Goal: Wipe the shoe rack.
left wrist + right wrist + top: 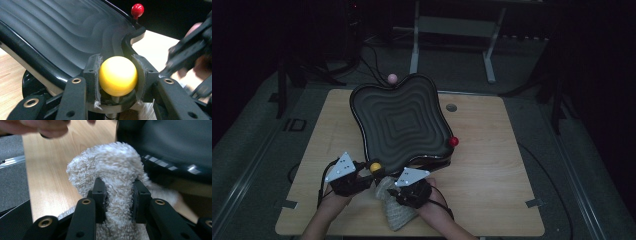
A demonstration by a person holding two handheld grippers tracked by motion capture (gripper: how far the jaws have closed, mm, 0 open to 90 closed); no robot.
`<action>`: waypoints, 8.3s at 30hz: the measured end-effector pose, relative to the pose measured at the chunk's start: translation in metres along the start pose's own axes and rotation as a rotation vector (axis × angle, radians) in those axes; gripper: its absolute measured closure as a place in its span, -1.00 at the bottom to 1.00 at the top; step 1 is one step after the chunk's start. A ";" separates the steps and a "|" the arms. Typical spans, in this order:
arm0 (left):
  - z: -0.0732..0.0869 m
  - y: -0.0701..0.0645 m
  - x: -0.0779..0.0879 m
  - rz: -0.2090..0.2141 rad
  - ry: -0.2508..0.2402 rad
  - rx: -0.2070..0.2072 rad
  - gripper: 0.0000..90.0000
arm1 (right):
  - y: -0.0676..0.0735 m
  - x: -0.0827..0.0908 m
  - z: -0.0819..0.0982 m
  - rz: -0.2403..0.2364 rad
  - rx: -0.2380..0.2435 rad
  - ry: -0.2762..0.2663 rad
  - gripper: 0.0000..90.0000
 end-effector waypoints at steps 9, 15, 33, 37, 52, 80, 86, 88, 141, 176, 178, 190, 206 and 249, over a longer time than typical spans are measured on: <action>0.000 0.000 0.000 0.002 0.001 -0.001 0.34 | -0.013 0.014 0.004 0.043 -0.010 -0.022 0.55; 0.000 0.000 0.000 0.005 0.001 -0.001 0.34 | -0.026 0.032 0.001 0.103 -0.009 -0.023 0.55; 0.000 0.002 0.000 0.016 -0.002 0.004 0.34 | -0.045 0.019 0.023 0.200 -0.075 0.000 0.55; 0.000 0.002 0.000 0.015 0.002 0.003 0.34 | -0.050 0.025 0.022 0.199 -0.085 0.004 0.55; 0.000 0.002 0.000 0.022 0.004 0.002 0.34 | -0.068 0.038 0.025 0.260 -0.135 -0.016 0.55; 0.000 0.002 0.000 0.026 0.003 0.008 0.34 | -0.084 0.089 0.041 0.333 -0.199 -0.052 0.55; 0.000 0.002 0.000 0.024 0.002 0.009 0.34 | -0.087 0.125 0.019 0.391 -0.185 -0.179 0.55; 0.000 0.002 0.000 0.025 0.004 0.008 0.34 | -0.086 0.128 0.014 0.402 -0.170 -0.190 0.55; -0.001 0.004 -0.001 0.066 0.020 0.011 0.34 | -0.124 0.095 0.096 0.440 -0.265 0.074 0.56; -0.002 0.006 -0.001 0.088 0.025 0.013 0.34 | -0.092 0.046 0.108 0.288 -0.234 0.125 0.57; -0.001 0.006 -0.001 0.088 0.023 0.013 0.34 | -0.089 0.037 0.107 0.280 -0.215 0.128 0.57; -0.002 0.007 -0.001 0.097 0.026 0.012 0.34 | -0.110 0.012 0.099 0.356 -0.182 0.076 0.59; -0.002 0.006 -0.001 0.093 0.028 0.011 0.34 | -0.085 0.000 0.087 0.270 -0.089 0.059 0.60; -0.001 0.007 0.000 0.100 0.027 0.014 0.34 | -0.023 -0.053 0.035 0.139 -0.005 0.028 0.58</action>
Point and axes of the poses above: each handheld gripper's, and its own axes: x roughly backward along the jaws, z roughly out of its underside, y roughly to its left, the point moved 4 cm from there along -x, roughly forward along the jaws, and after that the axes turned 9 degrees about x, right-handed, at the moved point
